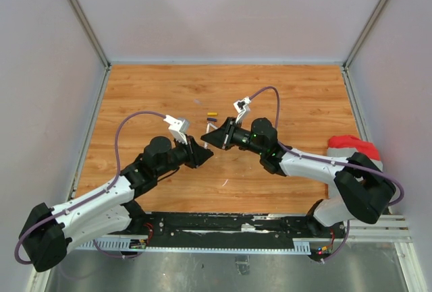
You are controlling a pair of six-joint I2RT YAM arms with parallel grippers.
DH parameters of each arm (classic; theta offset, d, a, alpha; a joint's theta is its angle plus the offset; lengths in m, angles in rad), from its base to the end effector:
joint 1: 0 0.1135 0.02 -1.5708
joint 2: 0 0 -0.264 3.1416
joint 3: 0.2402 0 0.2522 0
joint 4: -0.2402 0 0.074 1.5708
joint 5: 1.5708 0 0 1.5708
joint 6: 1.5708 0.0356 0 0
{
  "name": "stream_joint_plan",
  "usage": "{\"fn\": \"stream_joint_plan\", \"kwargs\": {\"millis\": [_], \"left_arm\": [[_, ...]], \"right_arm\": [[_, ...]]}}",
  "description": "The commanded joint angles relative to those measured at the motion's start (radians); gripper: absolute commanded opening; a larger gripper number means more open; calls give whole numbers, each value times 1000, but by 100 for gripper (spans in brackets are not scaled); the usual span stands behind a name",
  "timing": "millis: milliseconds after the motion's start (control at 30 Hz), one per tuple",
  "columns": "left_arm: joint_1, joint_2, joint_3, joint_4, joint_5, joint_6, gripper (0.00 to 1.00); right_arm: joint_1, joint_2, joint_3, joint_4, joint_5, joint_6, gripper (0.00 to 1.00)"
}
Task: Insert the pens into the pen caps
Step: Pick up the pen from the center of the board.
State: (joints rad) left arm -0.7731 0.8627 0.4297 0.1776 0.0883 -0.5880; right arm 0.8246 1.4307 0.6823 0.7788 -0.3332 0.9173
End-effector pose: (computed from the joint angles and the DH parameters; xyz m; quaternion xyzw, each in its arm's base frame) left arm 0.1422 -0.1431 0.2381 0.0999 0.7848 -0.4114 0.4527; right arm 0.2026 0.2363 0.2555 -0.0871 0.6914 0.6158 0.3676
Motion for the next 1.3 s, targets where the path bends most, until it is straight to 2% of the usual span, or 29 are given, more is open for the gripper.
{"fn": "stream_joint_plan", "kwargs": {"millis": [0, 67, 200, 667, 900, 1100, 1267], "left_arm": [[-3, -12, 12, -12, -16, 11, 9], [-3, -18, 18, -22, -23, 16, 22], [-3, -24, 38, -54, -44, 30, 35], [-3, -47, 48, -55, -71, 22, 41], [-3, -37, 47, -34, -66, 18, 39], [-3, -35, 41, -32, -70, 10, 24], [-3, -51, 29, -26, -70, -2, 12]], "right_arm": [[15, -15, 24, 7, -11, -18, 5], [15, -25, 20, -9, -7, -29, 4], [17, -48, 8, -40, 4, -49, 3], [22, -58, -23, -56, -7, -42, 2], [35, -45, -33, -39, -7, -32, 2], [37, -41, -36, -33, -7, -30, 3], [36, -50, -19, -77, 12, -66, 9]]}}
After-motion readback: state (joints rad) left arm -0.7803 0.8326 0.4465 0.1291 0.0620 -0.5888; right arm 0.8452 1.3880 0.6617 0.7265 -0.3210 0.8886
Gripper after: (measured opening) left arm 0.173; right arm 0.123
